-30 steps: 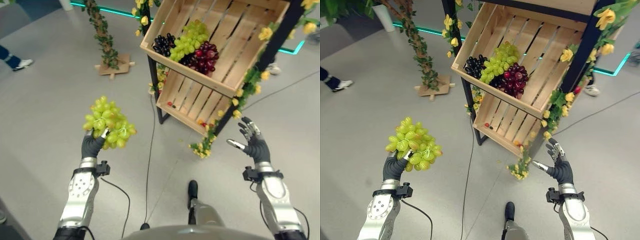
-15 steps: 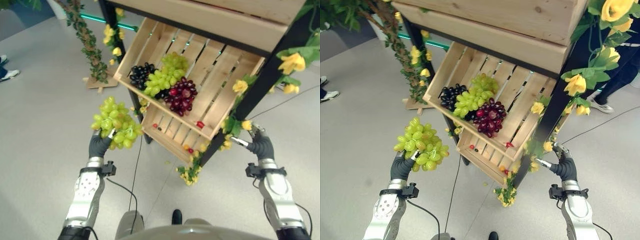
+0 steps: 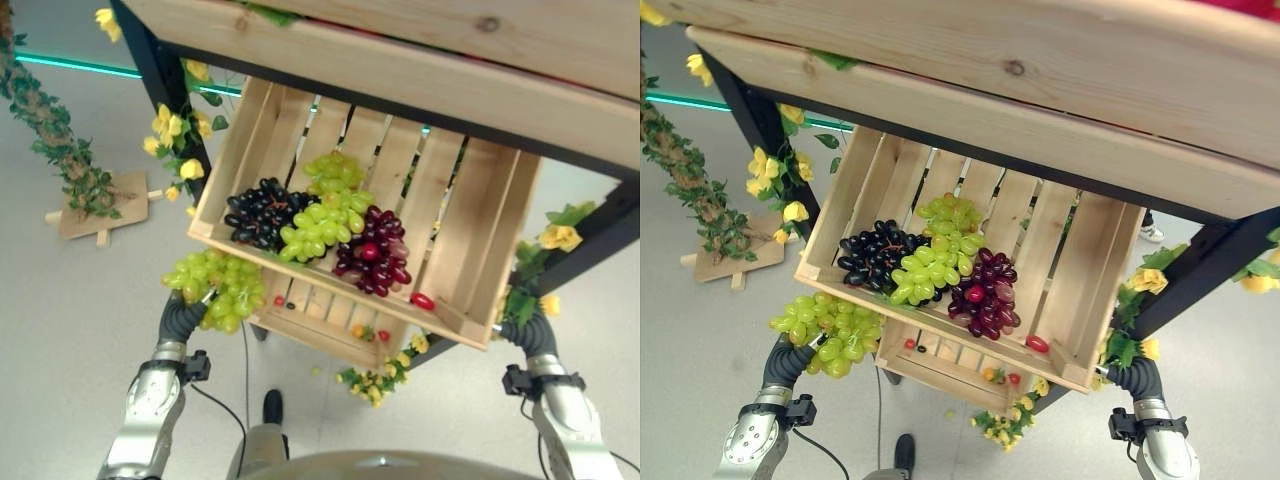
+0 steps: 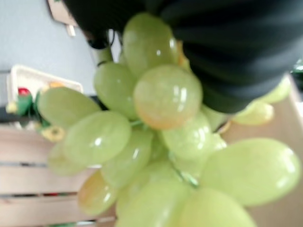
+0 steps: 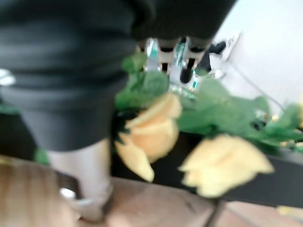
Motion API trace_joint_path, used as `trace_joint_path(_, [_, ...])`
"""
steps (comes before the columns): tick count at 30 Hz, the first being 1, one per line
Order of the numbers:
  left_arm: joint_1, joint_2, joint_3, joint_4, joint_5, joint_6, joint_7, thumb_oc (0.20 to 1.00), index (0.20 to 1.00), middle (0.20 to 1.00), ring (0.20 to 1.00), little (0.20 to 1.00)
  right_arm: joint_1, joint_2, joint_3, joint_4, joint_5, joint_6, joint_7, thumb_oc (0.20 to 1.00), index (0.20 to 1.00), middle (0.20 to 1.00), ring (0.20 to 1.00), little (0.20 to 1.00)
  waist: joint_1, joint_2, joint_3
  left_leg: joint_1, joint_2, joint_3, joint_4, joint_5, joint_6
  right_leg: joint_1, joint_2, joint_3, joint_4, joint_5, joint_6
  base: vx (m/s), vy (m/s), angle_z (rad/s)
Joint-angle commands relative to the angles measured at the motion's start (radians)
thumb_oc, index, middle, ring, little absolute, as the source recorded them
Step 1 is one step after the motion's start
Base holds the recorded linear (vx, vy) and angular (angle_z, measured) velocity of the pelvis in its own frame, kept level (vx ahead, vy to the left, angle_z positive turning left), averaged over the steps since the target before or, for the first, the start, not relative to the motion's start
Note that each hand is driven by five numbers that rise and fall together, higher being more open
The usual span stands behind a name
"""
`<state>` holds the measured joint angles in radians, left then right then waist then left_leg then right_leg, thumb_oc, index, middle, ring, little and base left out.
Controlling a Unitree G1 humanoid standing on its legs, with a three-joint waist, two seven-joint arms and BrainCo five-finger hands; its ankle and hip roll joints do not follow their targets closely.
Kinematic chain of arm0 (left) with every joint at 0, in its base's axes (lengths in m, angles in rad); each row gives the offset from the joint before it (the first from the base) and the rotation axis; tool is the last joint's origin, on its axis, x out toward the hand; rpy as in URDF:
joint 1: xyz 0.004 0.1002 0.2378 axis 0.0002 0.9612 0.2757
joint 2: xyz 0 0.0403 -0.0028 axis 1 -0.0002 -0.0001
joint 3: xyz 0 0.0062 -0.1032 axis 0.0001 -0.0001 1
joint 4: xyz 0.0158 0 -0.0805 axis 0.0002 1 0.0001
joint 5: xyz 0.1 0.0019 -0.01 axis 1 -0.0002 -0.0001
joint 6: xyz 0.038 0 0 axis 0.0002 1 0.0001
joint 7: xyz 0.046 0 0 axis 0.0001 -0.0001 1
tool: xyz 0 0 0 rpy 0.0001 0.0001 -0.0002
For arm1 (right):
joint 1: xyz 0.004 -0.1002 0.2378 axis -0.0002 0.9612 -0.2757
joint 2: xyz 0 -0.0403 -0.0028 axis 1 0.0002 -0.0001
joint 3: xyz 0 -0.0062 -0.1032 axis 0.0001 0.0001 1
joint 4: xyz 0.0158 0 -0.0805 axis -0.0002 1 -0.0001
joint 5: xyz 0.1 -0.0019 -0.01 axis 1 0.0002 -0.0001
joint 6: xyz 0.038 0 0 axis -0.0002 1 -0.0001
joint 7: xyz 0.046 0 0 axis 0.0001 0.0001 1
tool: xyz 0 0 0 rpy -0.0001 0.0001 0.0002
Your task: Pick up the fruits from the basket on one side to the basket on the other side
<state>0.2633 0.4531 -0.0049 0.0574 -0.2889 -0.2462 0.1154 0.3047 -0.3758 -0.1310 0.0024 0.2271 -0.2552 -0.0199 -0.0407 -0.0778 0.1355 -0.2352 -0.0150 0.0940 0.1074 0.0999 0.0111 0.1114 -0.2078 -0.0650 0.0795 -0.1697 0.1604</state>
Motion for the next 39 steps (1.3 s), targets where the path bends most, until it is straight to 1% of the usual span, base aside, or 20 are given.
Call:
trace_joint_path(1, [-0.152,0.004,0.083,-0.172,0.008,-0.114,0.018,0.2,0.2,0.2,0.2,0.2,-0.25,-0.009,0.107,-0.014,-0.032,-0.035,0.0,1.0,1.0,1.0,1.0,1.0,0.074,0.047,-0.027,0.093,0.125,0.005,0.041,-0.12,-0.092,-0.026,0.006,-0.138,-0.011,0.105,0.024,0.01,0.167,-1.51])
trace_joint_path(2, [-0.141,0.008,0.1,-0.185,0.013,-0.118,0.023,0.2,0.2,0.2,0.2,0.2,-0.264,-0.001,0.122,-0.008,-0.033,-0.035,-0.001,1.0,1.0,1.0,1.0,1.0,0.088,0.049,-0.03,0.122,0.135,0.051,0.027,-0.128,-0.097,-0.05,-0.02,-0.273,-0.01,0.143,0.028,0.0,0.061,-1.3])
trace_joint_path(4, [-0.137,0.007,0.108,-0.184,0.015,-0.12,0.024,0.2,0.2,0.2,0.2,0.2,-0.263,-0.002,0.125,-0.007,-0.039,-0.033,0.002,1.0,1.0,1.0,1.0,1.0,0.084,0.044,-0.029,0.135,0.132,0.065,0.024,-0.131,-0.095,-0.052,-0.026,-0.296,-0.017,0.166,0.033,0.03,0.047,-0.99])
trace_joint_path(8, [-0.13,-0.004,0.106,-0.18,0.016,-0.117,0.019,0.2,0.2,0.2,0.2,0.2,-0.251,-0.018,0.115,-0.003,-0.05,-0.023,0.011,1.0,1.0,1.0,1.0,1.0,0.076,0.025,-0.041,0.148,0.125,0.051,0.045,-0.146,-0.091,-0.03,-0.016,-0.263,-0.068,0.164,0.028,0.07,0.011,0.05])
trace_joint_path(9, [-0.129,-0.006,0.102,-0.179,0.014,-0.115,0.017,0.2,0.2,0.2,0.2,0.2,-0.25,-0.021,0.113,0.002,-0.047,-0.023,0.009,1.0,1.0,1.0,1.0,1.0,0.078,0.022,-0.042,0.146,0.123,0.039,0.048,-0.146,-0.095,-0.021,-0.014,-0.261,-0.087,0.166,0.027,0.01,-0.017,-0.35])
trace_joint_path(10, [-0.131,-0.009,0.094,-0.182,0.014,-0.112,0.015,0.2,0.2,0.2,0.2,0.2,-0.25,-0.025,0.109,0.004,-0.037,-0.025,0.004,1.0,1.0,1.0,1.0,1.0,0.082,0.015,-0.041,0.142,0.115,-0.005,0.056,-0.15,-0.109,-0.015,-0.014,-0.258,-0.109,0.172,0.031,0.01,-0.018,-0.23])
trace_joint_path(12, [-0.13,-0.013,0.09,-0.187,0.01,-0.111,0.01,0.2,0.2,0.2,0.2,0.2,-0.248,-0.026,0.107,0.005,-0.031,-0.022,0.006,1.0,1.0,1.0,1.0,1.0,0.079,0.014,-0.041,0.145,0.115,-0.022,0.052,-0.16,-0.109,-0.008,-0.014,-0.259,-0.113,0.169,0.031,0.0,0.002,0.09])
trace_joint_path(19, [-0.131,-0.007,0.02,-0.218,-0.014,-0.102,-0.037,0.2,0.2,0.2,0.2,0.2,-0.241,-0.018,0.081,0.035,-0.03,-0.015,-0.016,1.0,1.0,1.0,1.0,1.0,0.068,0.012,-0.043,0.142,0.113,-0.043,0.041,-0.158,-0.093,-0.029,-0.019,-0.252,-0.04,0.14,0.032,-0.02,0.018,0.16])
trace_joint_path(22, [-0.115,-0.003,-0.009,-0.2,-0.027,-0.094,-0.056,0.2,0.2,0.2,0.2,0.2,-0.248,-0.019,0.081,0.031,-0.027,-0.013,-0.02,1.0,1.0,1.0,1.0,1.0,0.075,0.01,-0.047,0.144,0.112,-0.05,0.037,-0.157,-0.09,-0.025,-0.021,-0.262,-0.034,0.132,0.03,-0.01,-0.002,0.09])
trace_joint_path(25, [-0.092,0.008,-0.016,-0.206,-0.027,-0.089,-0.072,0.2,0.2,0.2,0.2,0.2,-0.262,-0.018,0.082,0.036,-0.03,-0.016,-0.029,1.0,1.0,1.0,1.0,1.0,0.092,0.007,-0.048,0.148,0.11,-0.056,0.029,-0.153,-0.092,-0.013,-0.019,-0.275,-0.042,0.127,0.03,-0.02,-0.023,0.11])
trace_joint_path(26, [-0.082,0.021,-0.016,-0.209,-0.022,-0.09,-0.08,0.2,0.2,0.2,0.2,0.2,-0.27,-0.02,0.081,0.034,-0.028,-0.019,-0.032,1.0,1.0,1.0,1.0,1.0,0.109,0.004,-0.043,0.142,0.111,-0.071,0.034,-0.149,-0.097,-0.011,-0.014,-0.284,-0.033,0.115,0.025,-0.03,-0.029,0.15])
trace_joint_path(27, [-0.081,0.022,-0.016,-0.209,-0.022,-0.089,-0.08,0.2,0.2,0.2,0.2,0.2,-0.27,-0.02,0.081,0.034,-0.028,-0.02,-0.032,1.0,1.0,1.0,1.0,1.0,0.107,0.004,-0.043,0.14,0.111,-0.073,0.036,-0.149,-0.097,-0.011,-0.014,-0.286,-0.032,0.113,0.025,-0.03,-0.049,0.22])
trace_joint_path(31, [-0.084,0.045,-0.024,-0.231,-0.026,-0.092,-0.092,0.2,0.2,0.2,0.2,0.2,-0.283,-0.023,0.069,0.04,-0.01,-0.033,-0.049,1.0,1.0,1.0,1.0,1.0,0.137,0.002,-0.023,0.103,0.11,-0.141,0.072,-0.134,-0.12,-0.006,0.003,-0.313,0.014,0.062,0.0,-0.06,-0.085,0.36])
trace_joint_path(32, [-0.09,0.05,-0.03,-0.242,-0.033,-0.095,-0.092,0.2,0.2,0.2,0.2,0.2,-0.293,-0.029,0.061,0.04,-0.002,-0.042,-0.063,1.0,1.0,1.0,1.0,1.0,0.157,0.0,-0.009,0.076,0.105,-0.189,0.11,-0.13,-0.132,0.002,0.014,-0.339,0.04,0.036,-0.015,-0.07,-0.117,0.57])
trace_joint_path(33, [-0.09,0.049,-0.029,-0.242,-0.033,-0.095,-0.092,0.2,0.2,0.2,0.2,0.2,-0.293,-0.029,0.061,0.04,-0.002,-0.042,-0.063,1.0,1.0,1.0,1.0,1.0,0.155,0.0,-0.009,0.074,0.104,-0.192,0.112,-0.13,-0.133,0.002,0.014,-0.341,0.041,0.035,-0.015,-0.07,-0.156,1.0])
trace_joint_path(34, [-0.087,0.045,-0.029,-0.248,-0.04,-0.097,-0.091,0.2,0.2,0.2,0.2,0.2,-0.299,-0.033,0.06,0.051,0.005,-0.045,-0.071,1.0,1.0,1.0,1.0,1.0,0.18,0.0,0.001,0.062,0.101,-0.225,0.135,-0.124,-0.144,0.015,0.023,-0.366,0.057,0.016,-0.031,-0.03,-0.076,0.9])
trace_joint_path(35, [-0.087,0.045,-0.029,-0.249,-0.04,-0.096,-0.091,0.2,0.2,0.2,0.2,0.2,-0.3,-0.034,0.059,0.051,0.005,-0.045,-0.071,1.0,1.0,1.0,1.0,1.0,0.178,0.001,0.003,0.062,0.1,-0.229,0.137,-0.125,-0.145,0.017,0.024,-0.369,0.058,0.015,-0.031,-0.03,-0.11,0.75])
trace_joint_path(36, [-0.083,0.041,-0.029,-0.252,-0.043,-0.095,-0.093,0.2,0.2,0.2,0.2,0.2,-0.299,-0.034,0.06,0.051,0.006,-0.045,-0.074,1.0,1.0,1.0,1.0,1.0,0.193,0.001,0.005,0.057,0.1,-0.243,0.149,-0.122,-0.148,0.024,0.027,-0.384,0.069,0.004,-0.036,-0.01,-0.087,0.3])
trace_joint_path(38, [-0.077,0.041,-0.029,-0.263,-0.052,-0.09,-0.095,0.2,0.2,0.2,0.2,0.2,-0.297,-0.038,0.054,0.052,0.014,-0.048,-0.079,1.0,1.0,1.0,1.0,1.0,0.212,0.003,0.019,0.048,0.1,-0.287,0.17,-0.114,-0.163,0.043,0.039,-0.421,0.098,-0.029,-0.054,-0.03,-0.152,0.35])
trace_joint_path(39, [-0.072,0.043,-0.026,-0.272,-0.052,-0.092,-0.101,0.2,0.2,0.2,0.2,0.2,-0.291,-0.038,0.05,0.053,0.019,-0.052,-0.079,1.0,1.0,1.0,1.0,1.0,0.234,0.008,0.029,0.043,0.097,-0.326,0.18,-0.108,-0.175,0.054,0.05,-0.451,0.131,-0.06,-0.07,-0.03,-0.129,0.46])
